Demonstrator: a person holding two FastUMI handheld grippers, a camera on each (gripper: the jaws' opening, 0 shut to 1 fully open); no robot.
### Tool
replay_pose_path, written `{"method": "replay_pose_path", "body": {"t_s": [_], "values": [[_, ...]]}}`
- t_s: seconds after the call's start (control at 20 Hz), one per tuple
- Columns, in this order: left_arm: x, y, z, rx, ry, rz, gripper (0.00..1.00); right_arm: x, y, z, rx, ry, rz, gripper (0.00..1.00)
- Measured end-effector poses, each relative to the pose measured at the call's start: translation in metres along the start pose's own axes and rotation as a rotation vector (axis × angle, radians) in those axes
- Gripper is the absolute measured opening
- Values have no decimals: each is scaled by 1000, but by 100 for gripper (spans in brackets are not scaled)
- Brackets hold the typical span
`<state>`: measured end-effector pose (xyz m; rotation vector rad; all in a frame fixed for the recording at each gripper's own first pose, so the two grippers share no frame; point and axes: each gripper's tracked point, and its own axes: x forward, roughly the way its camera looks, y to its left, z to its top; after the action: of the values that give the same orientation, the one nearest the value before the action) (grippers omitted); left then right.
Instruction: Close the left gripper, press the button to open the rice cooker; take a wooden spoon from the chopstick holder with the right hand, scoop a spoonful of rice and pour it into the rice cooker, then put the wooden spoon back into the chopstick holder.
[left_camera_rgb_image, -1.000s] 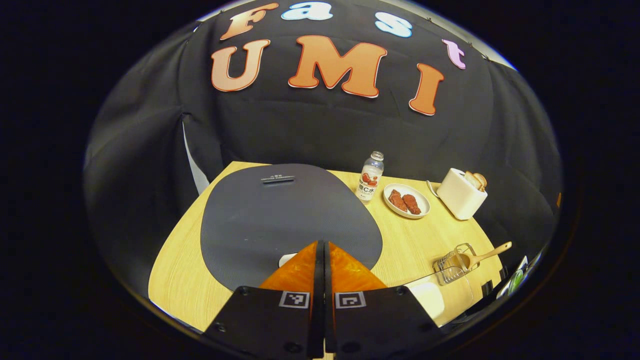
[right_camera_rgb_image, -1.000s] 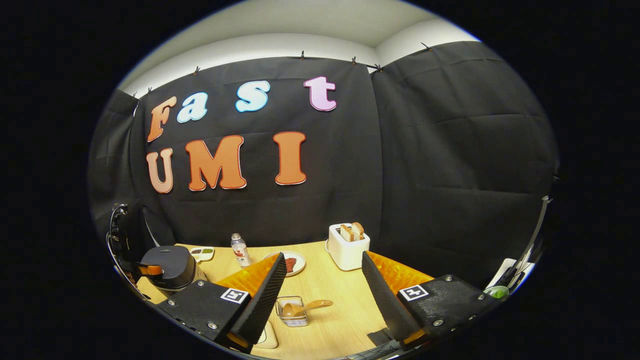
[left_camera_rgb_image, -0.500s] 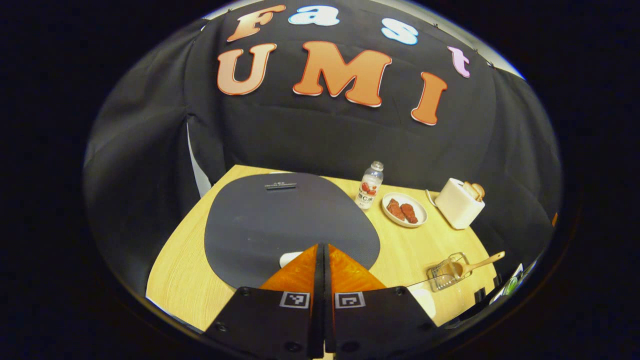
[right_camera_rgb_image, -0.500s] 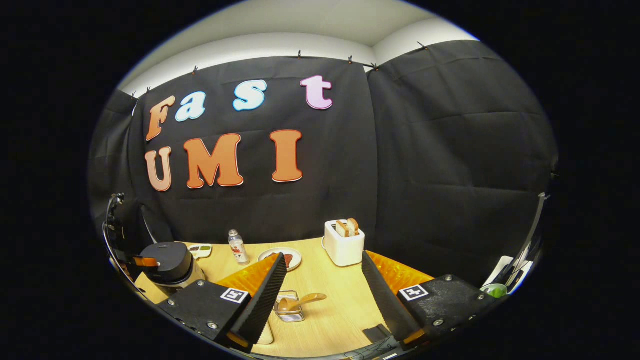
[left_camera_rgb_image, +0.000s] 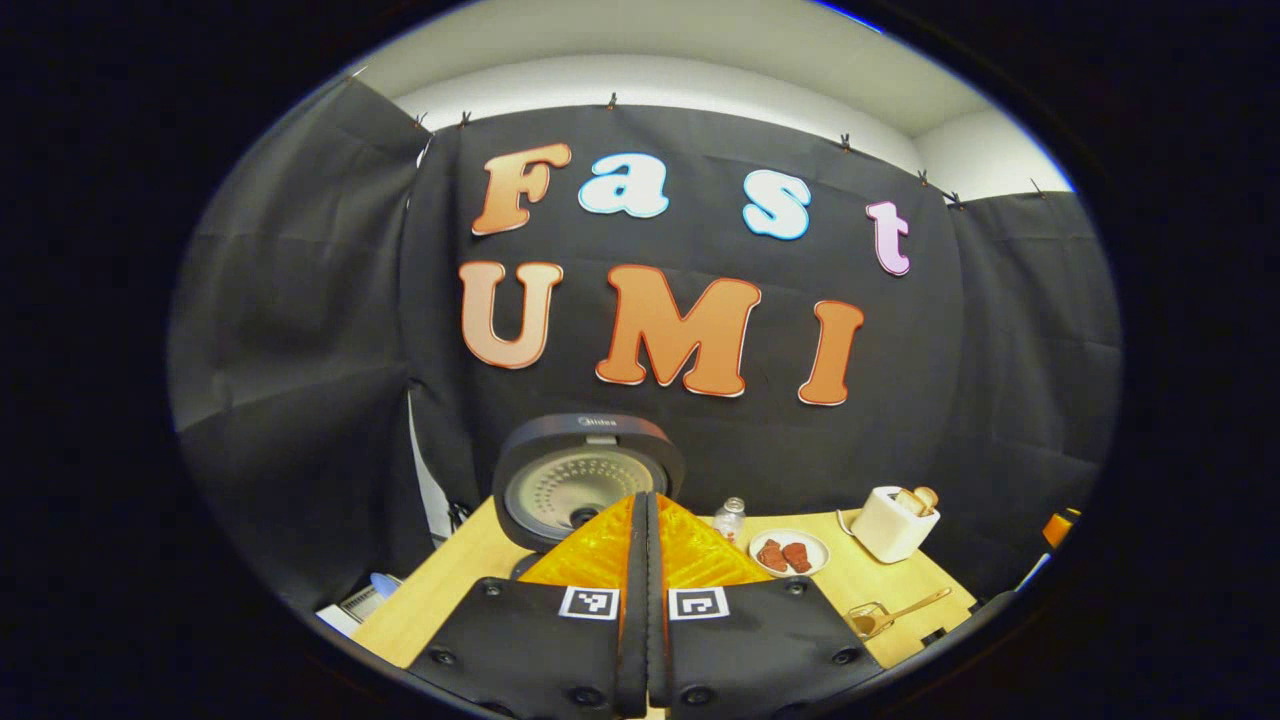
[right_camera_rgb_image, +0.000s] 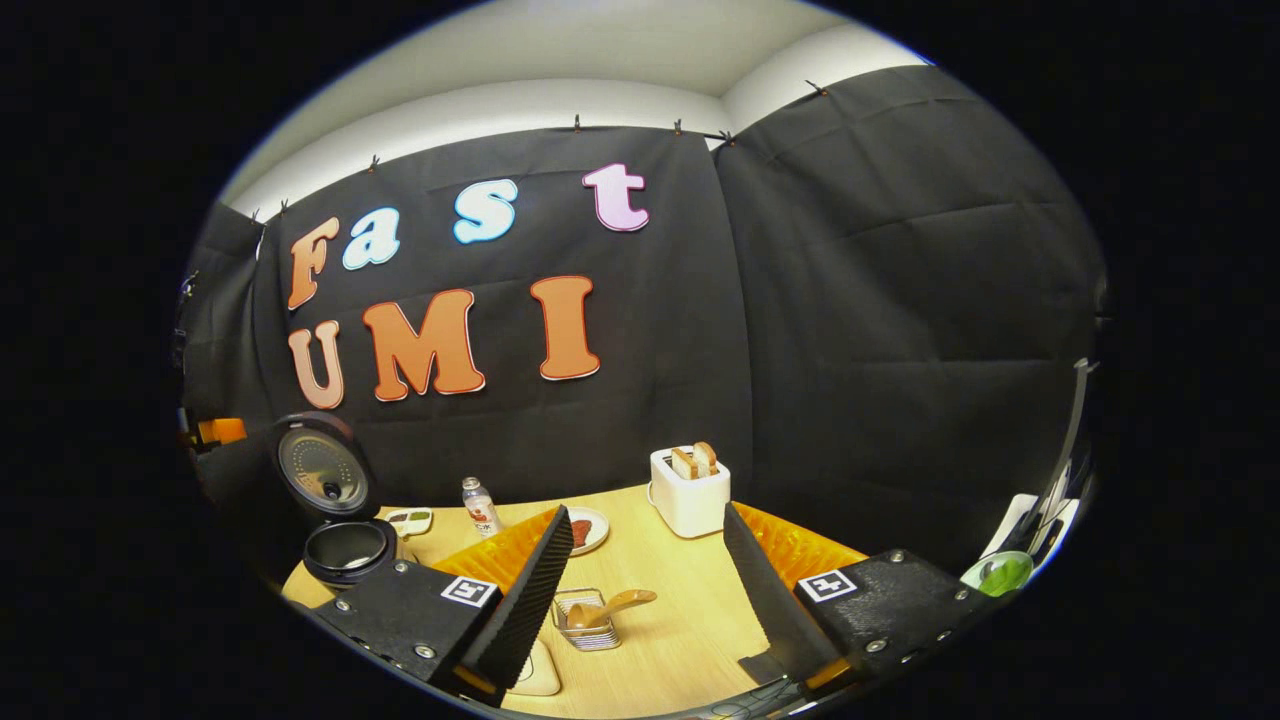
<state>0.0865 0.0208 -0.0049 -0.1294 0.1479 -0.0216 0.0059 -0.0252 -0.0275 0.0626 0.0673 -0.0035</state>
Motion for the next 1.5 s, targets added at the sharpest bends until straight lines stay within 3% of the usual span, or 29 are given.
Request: {"method": "replay_pose_path", "body": {"t_s": [0.15, 0.3, 0.35, 0.6, 0.7, 1.0, 1.35, 1.4, 1.5], "values": [[-16, 9, 14, 43, -34, 26, 2, 4, 1, -16, 68, 27, 11, 94], [-28, 19, 20, 47, -34, 51, 7, 10, 0, -29, 108, 36, 14, 94], [-33, 22, 20, 36, -40, 56, 3, 14, -2, -34, 113, 35, 12, 94], [-56, 37, 34, 30, -87, 87, 48, 36, -1, -63, 175, 49, 28, 95], [-66, 39, 36, 1, -90, 77, 61, 47, -1, -83, 197, 74, 26, 95], [-94, 83, 42, 33, -135, 219, 100, 80, 4, -144, 233, 172, 19, 95], [-109, 117, 36, 83, -149, 341, 100, 106, 21, -191, 281, 273, 36, 92], [-109, 120, 31, 90, -137, 354, 100, 106, 22, -195, 292, 283, 41, 88], [-107, 122, 24, 94, -115, 369, 100, 113, 25, -197, 310, 293, 46, 68]]}}
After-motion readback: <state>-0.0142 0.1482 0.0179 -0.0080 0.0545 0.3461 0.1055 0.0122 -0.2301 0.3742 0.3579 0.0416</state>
